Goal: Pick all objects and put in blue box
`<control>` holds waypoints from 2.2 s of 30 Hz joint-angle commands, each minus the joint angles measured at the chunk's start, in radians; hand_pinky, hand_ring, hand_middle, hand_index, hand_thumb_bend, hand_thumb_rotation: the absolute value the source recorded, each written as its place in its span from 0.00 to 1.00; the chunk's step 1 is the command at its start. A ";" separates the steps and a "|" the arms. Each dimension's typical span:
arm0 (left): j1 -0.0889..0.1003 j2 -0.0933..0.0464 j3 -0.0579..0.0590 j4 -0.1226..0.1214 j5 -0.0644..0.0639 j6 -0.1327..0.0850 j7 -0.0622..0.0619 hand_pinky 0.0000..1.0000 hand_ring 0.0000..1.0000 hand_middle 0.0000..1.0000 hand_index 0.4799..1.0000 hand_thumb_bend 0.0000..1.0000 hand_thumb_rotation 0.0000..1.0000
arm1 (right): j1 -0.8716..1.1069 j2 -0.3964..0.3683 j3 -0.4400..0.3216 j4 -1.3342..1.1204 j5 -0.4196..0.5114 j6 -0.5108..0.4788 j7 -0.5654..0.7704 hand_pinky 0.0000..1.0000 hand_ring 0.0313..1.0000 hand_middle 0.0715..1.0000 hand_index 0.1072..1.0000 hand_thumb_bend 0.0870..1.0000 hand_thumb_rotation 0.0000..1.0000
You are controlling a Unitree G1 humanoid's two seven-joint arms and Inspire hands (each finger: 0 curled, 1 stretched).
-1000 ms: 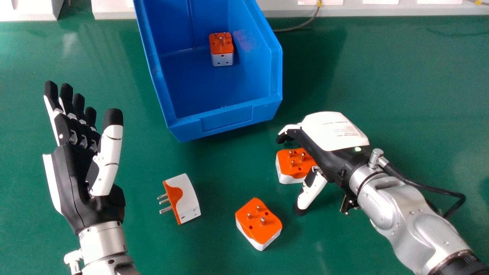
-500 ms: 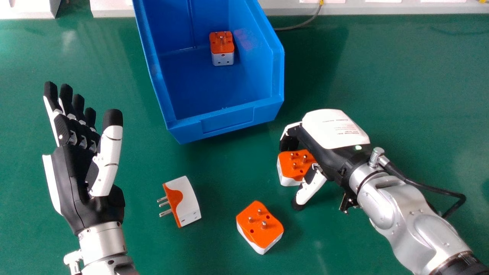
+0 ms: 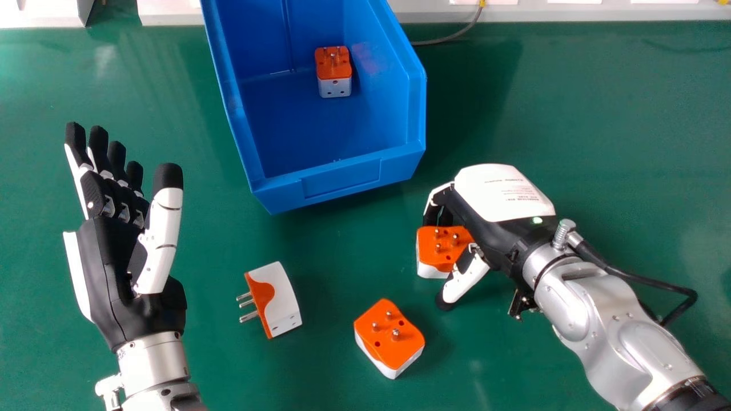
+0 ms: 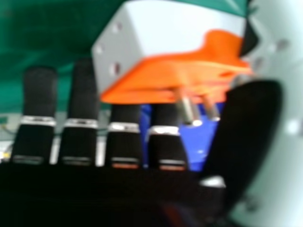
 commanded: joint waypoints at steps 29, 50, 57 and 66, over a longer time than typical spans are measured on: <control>-0.008 -0.018 0.001 -0.016 0.007 -0.007 0.003 1.00 1.00 1.00 1.00 0.64 0.41 | 0.004 -0.018 -0.004 -0.011 -0.026 0.056 0.015 0.35 0.40 0.48 0.49 0.48 0.00; -0.020 -0.021 -0.003 -0.010 0.013 -0.015 0.015 1.00 1.00 1.00 1.00 0.64 0.41 | -0.014 -0.025 -0.002 -0.010 -0.029 0.051 0.032 0.33 0.38 0.45 0.49 0.47 0.00; -0.026 -0.021 -0.002 -0.001 0.004 -0.022 0.009 1.00 1.00 1.00 1.00 0.63 0.41 | -0.015 -0.031 -0.004 -0.008 -0.030 0.037 0.025 0.33 0.38 0.45 0.49 0.47 0.00; -0.019 -0.019 -0.002 -0.007 -0.007 -0.017 -0.003 1.00 1.00 1.00 1.00 0.64 0.41 | -0.001 -0.030 -0.018 -0.019 -0.018 0.037 0.017 0.33 0.38 0.45 0.49 0.47 0.00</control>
